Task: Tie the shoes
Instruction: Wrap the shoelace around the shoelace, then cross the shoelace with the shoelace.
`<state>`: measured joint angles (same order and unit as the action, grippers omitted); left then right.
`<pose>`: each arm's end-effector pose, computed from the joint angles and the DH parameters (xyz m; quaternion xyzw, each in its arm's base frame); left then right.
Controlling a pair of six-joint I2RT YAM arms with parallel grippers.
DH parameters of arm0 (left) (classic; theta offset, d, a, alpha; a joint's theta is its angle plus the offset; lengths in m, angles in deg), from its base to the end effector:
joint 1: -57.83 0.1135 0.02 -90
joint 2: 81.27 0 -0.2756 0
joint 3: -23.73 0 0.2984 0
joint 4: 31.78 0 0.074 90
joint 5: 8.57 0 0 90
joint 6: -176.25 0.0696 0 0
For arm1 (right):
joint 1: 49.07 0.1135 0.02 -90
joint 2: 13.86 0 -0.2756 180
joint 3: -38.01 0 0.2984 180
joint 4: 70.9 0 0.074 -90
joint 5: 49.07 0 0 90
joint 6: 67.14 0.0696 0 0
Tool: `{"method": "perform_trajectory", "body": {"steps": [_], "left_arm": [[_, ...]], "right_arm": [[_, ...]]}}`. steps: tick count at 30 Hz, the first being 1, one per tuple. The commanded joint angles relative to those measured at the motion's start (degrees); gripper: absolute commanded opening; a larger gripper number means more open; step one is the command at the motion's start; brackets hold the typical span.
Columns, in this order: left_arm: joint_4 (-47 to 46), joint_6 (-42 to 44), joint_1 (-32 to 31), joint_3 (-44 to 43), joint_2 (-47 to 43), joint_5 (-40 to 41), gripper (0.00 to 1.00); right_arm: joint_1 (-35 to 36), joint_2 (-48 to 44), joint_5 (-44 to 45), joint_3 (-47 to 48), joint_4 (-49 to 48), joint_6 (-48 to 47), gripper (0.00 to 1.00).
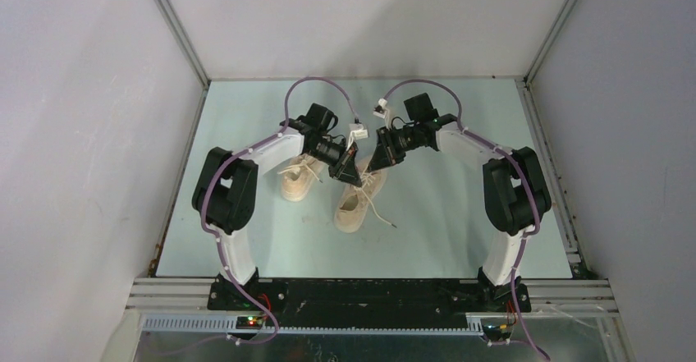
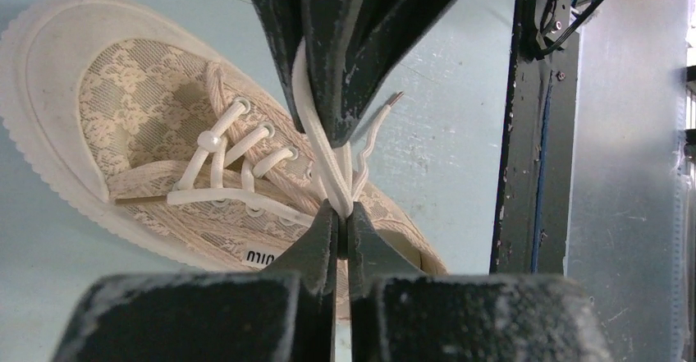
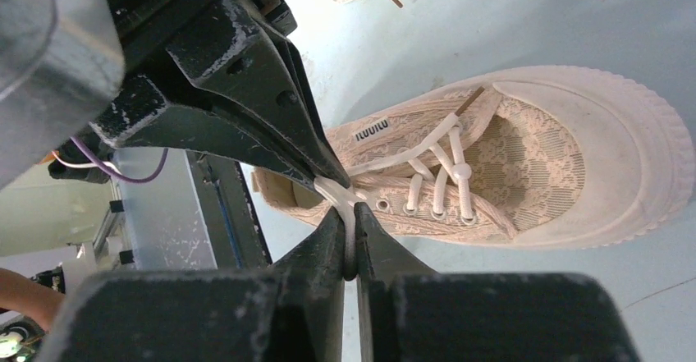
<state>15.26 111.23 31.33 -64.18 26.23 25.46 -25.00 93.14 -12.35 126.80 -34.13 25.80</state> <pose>0.3580 -0.2430 0.1726 0.4612 0.7377 -0.4618 0.1727 0.3885 0.2346 0.1891 -0.2889 0.8132 0.4786 0.1616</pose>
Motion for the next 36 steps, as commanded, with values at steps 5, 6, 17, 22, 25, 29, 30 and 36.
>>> {"method": "perform_trajectory", "body": {"steps": [5, 6, 17, 22, 25, 29, 30, 36], "left_arm": [[0.17, 3.27, -0.35, -0.11, -2.45, -3.0, 0.0], [-0.55, 2.68, -0.37, 0.35, -3.06, -3.01, 0.0], [-4.52, -0.49, -0.48, 3.68, -4.76, -1.54, 0.0], [-5.55, -1.04, -0.48, 3.49, -4.83, -1.65, 0.0], [-6.5, -1.41, -0.49, 3.64, -5.17, -1.32, 0.0], [-8.5, -1.15, -0.48, 5.31, -6.33, 0.22, 0.0], [-9.11, -0.97, -0.48, 5.96, -6.47, 0.54, 0.0], [-10.45, -0.79, -0.48, 6.82, -7.16, 0.91, 0.04]], "right_arm": [[-5.07, -2.42, -1.94, -1.07, -5.89, 7.61, 0.2], [-5.43, -2.19, -1.84, -1.15, -6.3, 8.84, 0.26], [-8.08, 1.91, 8.13, 1.67, -5.43, 6.14, 0.38], [-4.02, 4.98, 10.59, 6.96, 1.83, -6.42, 0.26], [-2.05, 5.97, 5.99, 8.31, 2.06, -10.34, 0.21], [-0.42, 7.44, -1.01, 8.88, 2.3, -11.25, 0.18], [-0.25, 7.66, -2.81, 8.87, 2.62, -11.54, 0.18], [1.34, 8.39, -6.17, 7.89, 4.35, -13.36, 0.18]]}}
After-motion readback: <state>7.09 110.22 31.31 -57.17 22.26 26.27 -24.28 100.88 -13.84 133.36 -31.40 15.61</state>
